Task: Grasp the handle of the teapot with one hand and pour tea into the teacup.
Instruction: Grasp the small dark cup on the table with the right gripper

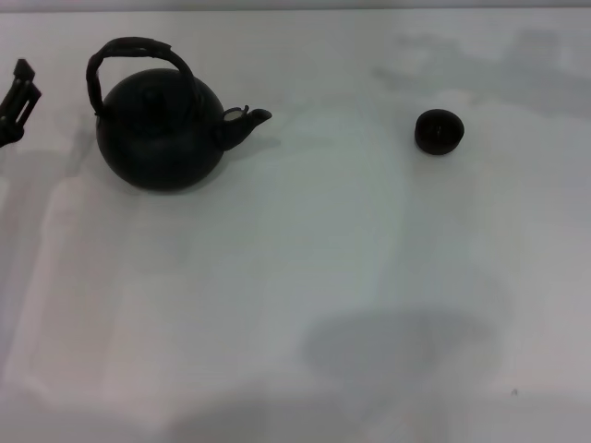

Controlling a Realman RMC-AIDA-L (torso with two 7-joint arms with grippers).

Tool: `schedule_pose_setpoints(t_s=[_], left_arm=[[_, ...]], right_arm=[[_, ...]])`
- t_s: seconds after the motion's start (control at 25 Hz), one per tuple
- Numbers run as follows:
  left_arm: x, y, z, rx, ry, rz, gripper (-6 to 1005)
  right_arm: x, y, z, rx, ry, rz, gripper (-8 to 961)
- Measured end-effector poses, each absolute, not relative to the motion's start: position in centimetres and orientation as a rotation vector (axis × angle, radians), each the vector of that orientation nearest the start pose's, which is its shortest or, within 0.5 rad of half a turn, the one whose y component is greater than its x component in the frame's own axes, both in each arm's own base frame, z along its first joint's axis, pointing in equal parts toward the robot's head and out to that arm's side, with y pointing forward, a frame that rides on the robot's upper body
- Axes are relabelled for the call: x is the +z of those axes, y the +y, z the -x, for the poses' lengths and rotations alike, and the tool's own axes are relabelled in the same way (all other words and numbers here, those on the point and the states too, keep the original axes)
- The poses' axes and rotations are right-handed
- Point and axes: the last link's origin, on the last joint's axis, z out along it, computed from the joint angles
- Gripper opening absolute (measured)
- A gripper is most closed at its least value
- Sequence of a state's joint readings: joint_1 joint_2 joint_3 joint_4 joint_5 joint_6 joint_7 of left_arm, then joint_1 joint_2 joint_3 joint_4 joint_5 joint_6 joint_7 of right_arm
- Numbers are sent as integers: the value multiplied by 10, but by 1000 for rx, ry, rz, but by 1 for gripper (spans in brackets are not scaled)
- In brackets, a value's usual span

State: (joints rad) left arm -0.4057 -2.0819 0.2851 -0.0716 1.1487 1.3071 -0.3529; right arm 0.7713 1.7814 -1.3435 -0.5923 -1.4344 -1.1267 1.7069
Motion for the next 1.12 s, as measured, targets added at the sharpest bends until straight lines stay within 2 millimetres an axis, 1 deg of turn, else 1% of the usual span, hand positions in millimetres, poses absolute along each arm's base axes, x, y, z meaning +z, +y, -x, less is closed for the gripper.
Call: schedule_pose_setpoints(t_s=[0.08, 0.2, 0.36, 0.48, 0.52, 0.56, 0.64, 0.72, 0.88, 1.12], left_arm=[[-5, 294, 356, -794, -690, 1520, 882], [-3, 286, 360, -796, -687, 1506, 882], [-2, 283, 362, -798, -686, 1496, 882], [-1, 282, 362, -798, -684, 1491, 882], [-1, 282, 362, -799, -682, 1491, 882], [0, 283, 362, -800, -679, 1492, 882], [0, 283, 361, -801, -674, 1492, 882], [1, 283, 362, -801, -673, 1491, 882], [1, 283, 362, -801, -672, 1491, 883], [2, 285, 361, -802, -672, 1487, 883]], right_arm=[[49, 449, -172, 411, 589, 2690, 766], [31, 452, -158, 182, 542, 2760, 765], [4, 453, -142, -41, 452, 2777, 762], [-13, 454, -135, -179, 426, 2763, 761], [-24, 455, -135, -267, 427, 2749, 760], [-24, 455, -135, -267, 427, 2749, 760], [-37, 454, -138, -358, 423, 2726, 759], [-44, 453, -140, -404, 420, 2711, 757], [-51, 453, -150, -438, 446, 2683, 755], [-53, 455, -173, -453, 516, 2620, 752]])
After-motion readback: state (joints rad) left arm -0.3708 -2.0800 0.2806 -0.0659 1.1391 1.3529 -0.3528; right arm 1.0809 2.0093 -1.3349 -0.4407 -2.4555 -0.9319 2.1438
